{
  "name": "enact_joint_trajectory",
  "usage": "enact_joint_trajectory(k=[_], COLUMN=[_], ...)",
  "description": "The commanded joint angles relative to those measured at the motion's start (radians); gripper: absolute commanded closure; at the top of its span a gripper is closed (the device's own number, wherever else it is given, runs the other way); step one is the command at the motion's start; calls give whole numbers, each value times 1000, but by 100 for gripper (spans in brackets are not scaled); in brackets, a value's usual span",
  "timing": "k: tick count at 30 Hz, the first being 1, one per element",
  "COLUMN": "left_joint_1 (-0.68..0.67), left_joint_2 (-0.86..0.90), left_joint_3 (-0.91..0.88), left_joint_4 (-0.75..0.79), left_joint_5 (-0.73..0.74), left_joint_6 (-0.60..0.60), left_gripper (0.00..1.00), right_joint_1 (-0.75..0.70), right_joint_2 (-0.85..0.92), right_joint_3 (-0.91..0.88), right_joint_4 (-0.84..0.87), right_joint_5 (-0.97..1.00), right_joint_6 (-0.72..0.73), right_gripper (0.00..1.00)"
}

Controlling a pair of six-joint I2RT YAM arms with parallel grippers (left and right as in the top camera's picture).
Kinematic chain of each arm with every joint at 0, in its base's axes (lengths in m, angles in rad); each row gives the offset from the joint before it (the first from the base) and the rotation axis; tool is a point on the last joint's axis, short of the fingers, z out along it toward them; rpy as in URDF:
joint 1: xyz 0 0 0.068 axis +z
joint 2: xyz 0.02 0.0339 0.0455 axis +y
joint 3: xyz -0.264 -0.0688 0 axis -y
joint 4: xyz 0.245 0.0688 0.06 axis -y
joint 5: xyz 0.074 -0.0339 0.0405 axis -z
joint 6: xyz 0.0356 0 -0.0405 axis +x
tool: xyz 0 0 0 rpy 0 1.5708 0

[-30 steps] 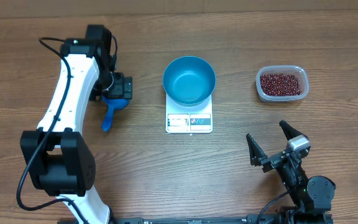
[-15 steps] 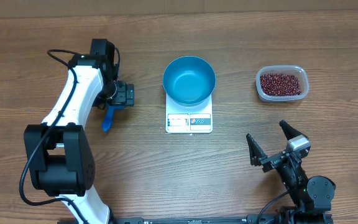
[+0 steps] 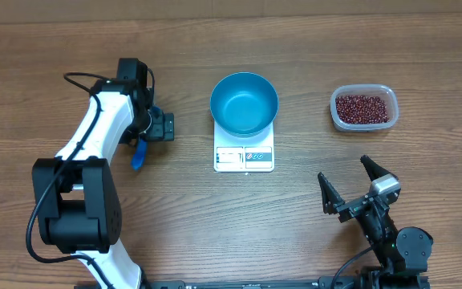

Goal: Scoop item into bowl and weigh 150g on scale
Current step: 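Move the left gripper forward to the blue scoop's handle, then close the left gripper on the blue scoop handle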

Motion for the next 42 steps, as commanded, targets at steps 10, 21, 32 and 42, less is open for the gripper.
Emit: enact_joint_trajectory(k=[10,21,32,42], left_joint_1=[3,5,4,5], left_joint_2=[10,10,10,10], left_joint_3=[-54,-30,-30,-30], left_joint_4=[-13,25,75,23], left_joint_5=[224,300,237,139], left_joint_6=[11,-148,-402,-401], left_gripper=[9,14,3,31], right_joint_1=[5,5,5,5], right_joint_2=[-8,-8,-8,-8], right_joint_3=[-10,-10,-10,-10], right_joint_4=[2,2,2,2], right_joint_5=[0,0,0,0], right_joint_6=[0,0,0,0], right_gripper=[0,0,0,0])
